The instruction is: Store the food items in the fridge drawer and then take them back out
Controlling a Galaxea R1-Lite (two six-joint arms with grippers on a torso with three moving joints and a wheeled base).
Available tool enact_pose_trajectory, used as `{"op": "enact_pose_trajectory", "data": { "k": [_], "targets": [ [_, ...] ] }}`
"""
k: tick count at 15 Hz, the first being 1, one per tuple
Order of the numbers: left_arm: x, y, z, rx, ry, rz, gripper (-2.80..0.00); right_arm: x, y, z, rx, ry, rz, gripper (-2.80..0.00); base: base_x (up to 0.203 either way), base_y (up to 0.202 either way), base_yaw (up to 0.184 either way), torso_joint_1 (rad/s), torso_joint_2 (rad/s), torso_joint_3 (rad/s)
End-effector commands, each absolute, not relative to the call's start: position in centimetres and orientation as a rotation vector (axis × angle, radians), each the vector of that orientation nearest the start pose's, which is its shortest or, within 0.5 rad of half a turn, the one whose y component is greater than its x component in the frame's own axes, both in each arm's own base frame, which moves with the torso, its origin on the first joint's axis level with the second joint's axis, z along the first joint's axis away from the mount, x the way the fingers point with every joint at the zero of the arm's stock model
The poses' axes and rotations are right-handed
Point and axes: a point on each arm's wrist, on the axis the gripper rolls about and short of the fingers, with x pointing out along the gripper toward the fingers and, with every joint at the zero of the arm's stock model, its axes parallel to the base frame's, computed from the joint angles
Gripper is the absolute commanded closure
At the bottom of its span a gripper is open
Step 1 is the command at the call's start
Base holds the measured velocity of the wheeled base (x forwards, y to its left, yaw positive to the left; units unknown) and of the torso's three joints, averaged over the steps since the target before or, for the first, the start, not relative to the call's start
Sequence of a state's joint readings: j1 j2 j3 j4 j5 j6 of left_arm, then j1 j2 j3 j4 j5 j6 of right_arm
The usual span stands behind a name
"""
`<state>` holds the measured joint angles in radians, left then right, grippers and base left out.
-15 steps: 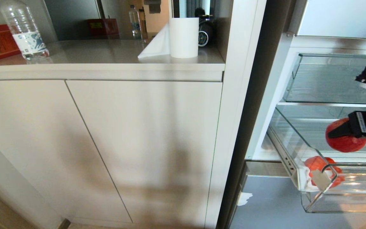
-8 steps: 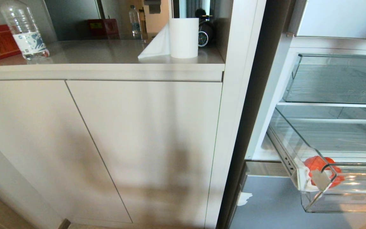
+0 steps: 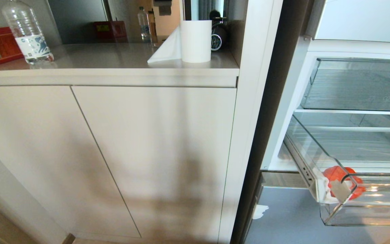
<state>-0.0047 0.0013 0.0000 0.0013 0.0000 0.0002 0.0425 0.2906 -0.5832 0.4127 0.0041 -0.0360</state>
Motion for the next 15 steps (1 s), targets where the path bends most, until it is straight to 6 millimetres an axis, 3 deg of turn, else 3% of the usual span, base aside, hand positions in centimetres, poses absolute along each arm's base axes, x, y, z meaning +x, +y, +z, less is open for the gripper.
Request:
{"op": "enact_pose_trajectory", "data": {
  "k": [1,5,15],
  "targets": [
    [-2.3,0.0,7.6,0.000,0.002,-0.004,0.00,-3.4,0.0,14.2,-0.066,0.020,0.060,0.00,0.000,0.000,0.000,0.000,0.00,0.000],
    [-2.3,0.0,7.6,0.000,0.002,-0.005,0.00,-2.4,0.1,7.7,-0.153,-0.009,0.071,0.00,0.000,0.000,0.000,0.000,0.00,0.000],
    [-2.3,0.0,7.6,0.000,0.002,-0.005,0.00,-2.3,0.0,7.4,-0.090,0.008,0.031,0.00,0.000,0.000,0.000,0.000,0.00,0.000]
  ]
}}
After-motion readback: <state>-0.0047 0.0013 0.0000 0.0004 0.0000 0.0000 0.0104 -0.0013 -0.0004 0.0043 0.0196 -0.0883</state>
